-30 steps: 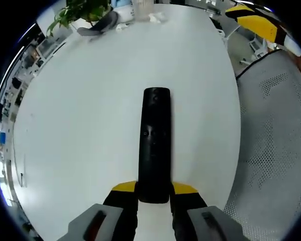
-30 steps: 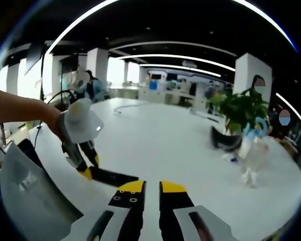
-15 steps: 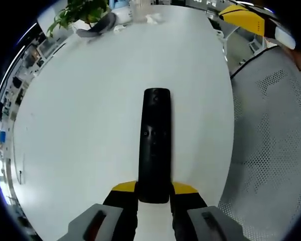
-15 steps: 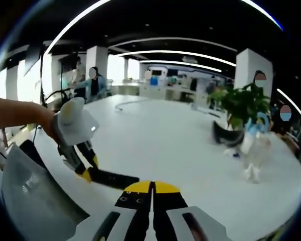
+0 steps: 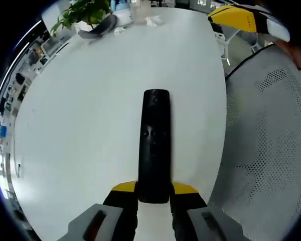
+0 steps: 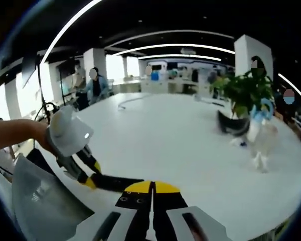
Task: Press the specified remote control buttons in sequence, fully releasing each button before pressing the next.
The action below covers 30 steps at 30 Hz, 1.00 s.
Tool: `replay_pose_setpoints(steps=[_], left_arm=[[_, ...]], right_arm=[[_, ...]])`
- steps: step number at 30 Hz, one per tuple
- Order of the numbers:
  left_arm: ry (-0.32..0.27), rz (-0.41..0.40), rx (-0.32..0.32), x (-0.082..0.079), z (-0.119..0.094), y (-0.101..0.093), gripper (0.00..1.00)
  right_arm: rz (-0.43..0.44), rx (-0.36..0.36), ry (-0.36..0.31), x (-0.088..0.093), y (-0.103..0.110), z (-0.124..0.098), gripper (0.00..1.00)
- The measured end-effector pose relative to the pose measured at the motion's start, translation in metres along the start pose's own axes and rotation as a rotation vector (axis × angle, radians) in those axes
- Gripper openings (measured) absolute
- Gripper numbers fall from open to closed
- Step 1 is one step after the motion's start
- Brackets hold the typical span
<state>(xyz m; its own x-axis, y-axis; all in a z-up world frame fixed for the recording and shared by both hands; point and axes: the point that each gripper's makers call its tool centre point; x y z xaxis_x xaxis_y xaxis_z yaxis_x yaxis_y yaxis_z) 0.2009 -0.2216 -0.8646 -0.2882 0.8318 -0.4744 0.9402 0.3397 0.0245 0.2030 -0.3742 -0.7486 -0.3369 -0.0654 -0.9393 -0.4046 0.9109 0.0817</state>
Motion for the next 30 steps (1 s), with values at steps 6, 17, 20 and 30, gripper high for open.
replay_pose_setpoints(steps=[6, 17, 20, 30], left_arm=[[0.006, -0.001, -0.004, 0.001, -0.001, -0.013, 0.23], [-0.029, -0.011, -0.004, 0.003, -0.003, -0.030, 0.23], [-0.054, -0.014, -0.003, 0.004, -0.004, -0.038, 0.23], [-0.104, -0.008, 0.006, 0.002, -0.005, -0.050, 0.24]], right_arm=[[0.049, -0.019, 0.054, 0.006, 0.004, 0.000, 0.00], [0.357, -0.075, 0.218, 0.019, 0.014, -0.004, 0.00], [0.412, -0.127, 0.236, 0.014, 0.020, 0.001, 0.00], [0.562, -0.292, 0.264, -0.021, 0.041, 0.052, 0.00]])
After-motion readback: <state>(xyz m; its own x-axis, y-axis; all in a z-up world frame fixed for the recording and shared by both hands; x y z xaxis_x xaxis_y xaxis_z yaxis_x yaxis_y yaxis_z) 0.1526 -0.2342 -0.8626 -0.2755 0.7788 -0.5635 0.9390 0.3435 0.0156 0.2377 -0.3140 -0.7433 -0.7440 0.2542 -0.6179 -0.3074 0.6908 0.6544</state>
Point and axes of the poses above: the point that each gripper's makers call its tool centre point, and the gripper's own axes: z roughly forward along the fingers, y roughly to its left, x roughly out of its underside, and after that the axes turned 13 degrees about -y, right-handed
